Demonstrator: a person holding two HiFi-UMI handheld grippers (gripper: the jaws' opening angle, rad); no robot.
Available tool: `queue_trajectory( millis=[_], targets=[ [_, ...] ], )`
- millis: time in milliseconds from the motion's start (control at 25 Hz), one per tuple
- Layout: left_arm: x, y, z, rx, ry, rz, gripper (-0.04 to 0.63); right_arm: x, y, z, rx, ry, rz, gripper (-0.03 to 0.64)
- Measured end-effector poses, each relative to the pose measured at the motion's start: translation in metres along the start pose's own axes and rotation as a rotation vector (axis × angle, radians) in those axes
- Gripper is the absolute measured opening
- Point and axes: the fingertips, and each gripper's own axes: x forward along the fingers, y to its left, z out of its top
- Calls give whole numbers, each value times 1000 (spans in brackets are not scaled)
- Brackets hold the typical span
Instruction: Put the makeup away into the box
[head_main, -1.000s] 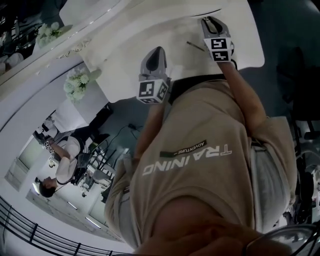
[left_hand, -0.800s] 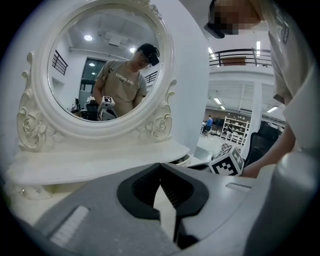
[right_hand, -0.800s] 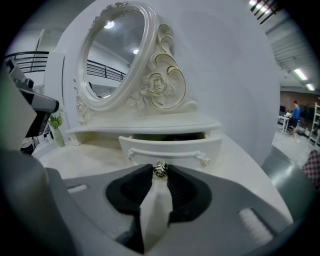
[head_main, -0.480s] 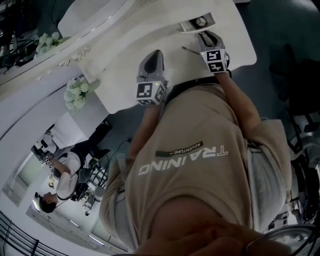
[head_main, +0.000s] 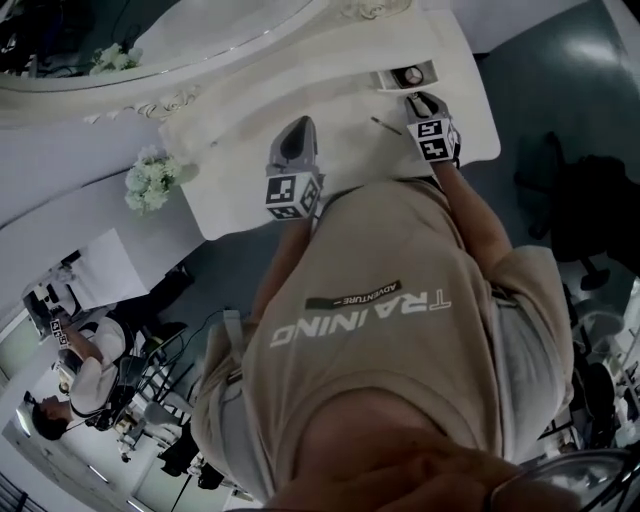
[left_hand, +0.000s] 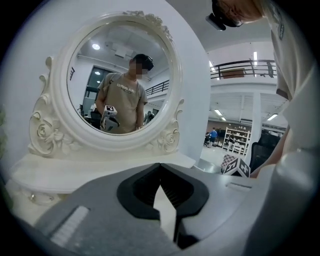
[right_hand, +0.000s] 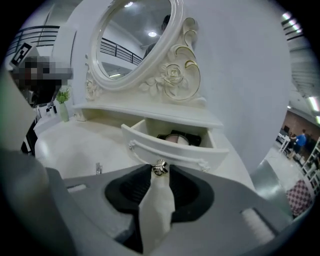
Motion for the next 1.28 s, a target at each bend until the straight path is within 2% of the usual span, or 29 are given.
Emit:
queue_trajectory(
  millis=[160,440,520,600,680,760,880,1000,1200,1280],
  targets=[
    [1,10,-6,-51,-30,10,6,-11,-9,0,-21,54,2,143],
    [10,29,-22,-21,-5,-64,7,-17,34,-11,-31,110,69,147],
    [16,30,-25,-20,-1,-84,6,-15,49,-9,-53,112,112,147],
    [20,30,-29,-25,6,-102,7,-13,70,-6,-93,109,192,147],
    [23,29,-36,-35,18,-116,8,-10,93,-6,-154,121,275,146],
    [26,29,-41,-43,28,-125,8,-4,109,-5,-226,133,318,146],
    [27,32,-47,-52,37,-128,6,9,122,-1,-285,135,339,146],
    [25,36,-52,-55,43,-127,6,18,127,-3,-285,161,347,130],
    [23,43,-61,-59,58,-127,7,22,133,-6,-307,184,368,51],
    [25,44,-64,-59,62,-135,6,21,132,-6,-321,181,359,49]
  ],
)
